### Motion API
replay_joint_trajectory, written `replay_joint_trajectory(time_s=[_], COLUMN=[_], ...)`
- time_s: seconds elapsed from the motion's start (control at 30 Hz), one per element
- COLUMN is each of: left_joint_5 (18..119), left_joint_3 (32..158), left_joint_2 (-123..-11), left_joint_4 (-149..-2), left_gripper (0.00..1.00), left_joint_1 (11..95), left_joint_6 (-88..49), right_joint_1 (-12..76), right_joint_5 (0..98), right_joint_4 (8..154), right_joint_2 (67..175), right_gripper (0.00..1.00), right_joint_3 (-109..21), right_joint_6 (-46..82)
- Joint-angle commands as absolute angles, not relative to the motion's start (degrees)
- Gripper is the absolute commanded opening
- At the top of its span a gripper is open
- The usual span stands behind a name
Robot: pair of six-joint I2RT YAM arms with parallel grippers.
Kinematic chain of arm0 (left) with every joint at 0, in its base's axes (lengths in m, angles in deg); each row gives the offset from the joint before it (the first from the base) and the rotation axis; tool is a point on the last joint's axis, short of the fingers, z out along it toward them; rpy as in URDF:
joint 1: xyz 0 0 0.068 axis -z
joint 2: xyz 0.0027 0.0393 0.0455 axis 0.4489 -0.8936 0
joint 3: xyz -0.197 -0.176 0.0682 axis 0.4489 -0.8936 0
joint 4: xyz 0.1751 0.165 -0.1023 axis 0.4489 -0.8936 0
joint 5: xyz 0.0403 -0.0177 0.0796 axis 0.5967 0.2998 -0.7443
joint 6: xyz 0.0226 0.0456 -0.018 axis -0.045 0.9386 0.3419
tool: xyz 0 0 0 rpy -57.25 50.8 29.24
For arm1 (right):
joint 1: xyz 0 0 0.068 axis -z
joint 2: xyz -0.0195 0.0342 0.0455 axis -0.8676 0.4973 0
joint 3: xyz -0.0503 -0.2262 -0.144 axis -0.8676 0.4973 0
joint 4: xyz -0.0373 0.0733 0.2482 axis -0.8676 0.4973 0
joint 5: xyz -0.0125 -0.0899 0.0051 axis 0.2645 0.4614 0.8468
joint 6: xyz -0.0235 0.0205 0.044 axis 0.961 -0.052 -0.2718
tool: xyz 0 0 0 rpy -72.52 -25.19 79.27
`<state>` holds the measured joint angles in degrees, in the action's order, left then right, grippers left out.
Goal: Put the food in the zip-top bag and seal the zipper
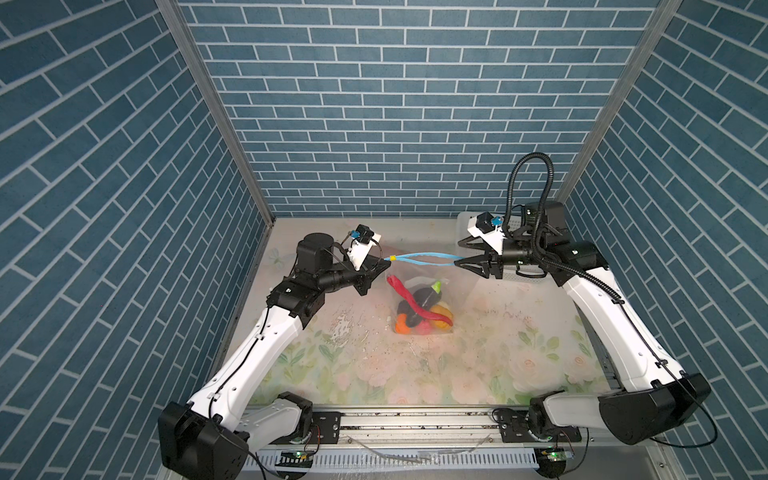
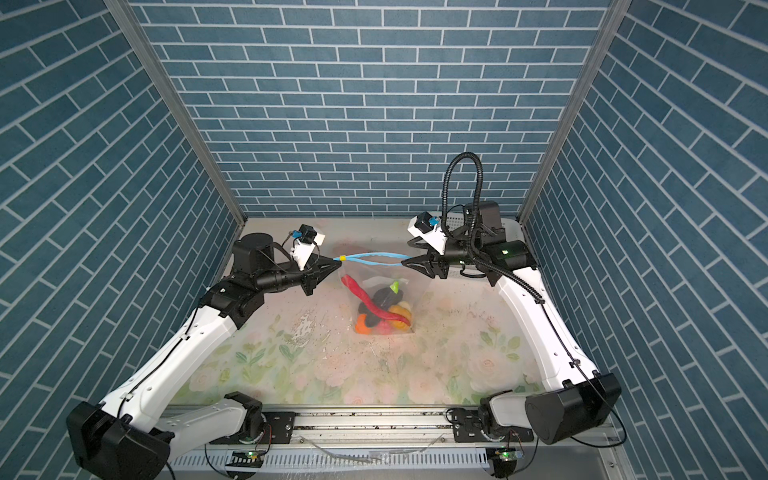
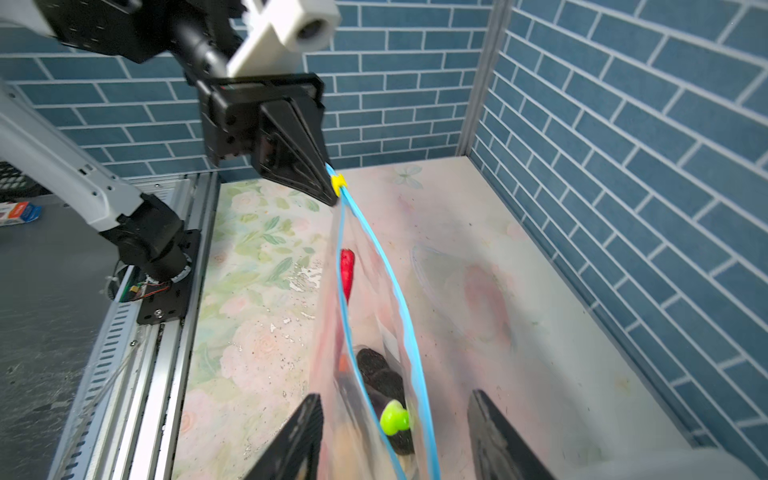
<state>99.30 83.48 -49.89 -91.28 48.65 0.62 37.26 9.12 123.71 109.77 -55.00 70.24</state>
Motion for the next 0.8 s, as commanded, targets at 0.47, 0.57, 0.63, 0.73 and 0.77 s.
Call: replay_joint_trajectory(time_s=[0.47, 0.57, 0.63, 0.73, 0.77], left_joint_5=[102.2, 101.9, 101.8, 101.8, 101.8], left_joint_3=[88.6, 88.4, 88.4, 88.3, 88.3], left_joint_2=[-47.5, -46.9, -46.7, -46.6, -46.5], left_joint_4=[-96.7, -96.8, -96.8, -96.8, -96.7], left_gripper=[0.0, 0.0, 0.0, 0.0, 0.0], left_joint_1=[51.8, 52.0, 52.0, 52.0, 52.0], left_joint_6=[5.6, 6.1, 6.2, 6.1, 6.2], right_joint_1=[20.5, 19.8, 19.4, 19.0, 18.8], right_joint_5=[12.4, 12.3, 11.7, 11.6, 11.7], right_joint_4=[136.3, 137.8, 139.0, 139.4, 139.4], right_joint_2=[127.8, 130.3, 131.5, 132.1, 132.2], right_gripper=[0.68, 0.58, 0.52, 0.45, 0.44], right_joint_3=[-79.4, -82.4, -83.9, -84.2, -84.1], right_joint_6=[80.6, 80.6, 80.6, 80.6, 80.5])
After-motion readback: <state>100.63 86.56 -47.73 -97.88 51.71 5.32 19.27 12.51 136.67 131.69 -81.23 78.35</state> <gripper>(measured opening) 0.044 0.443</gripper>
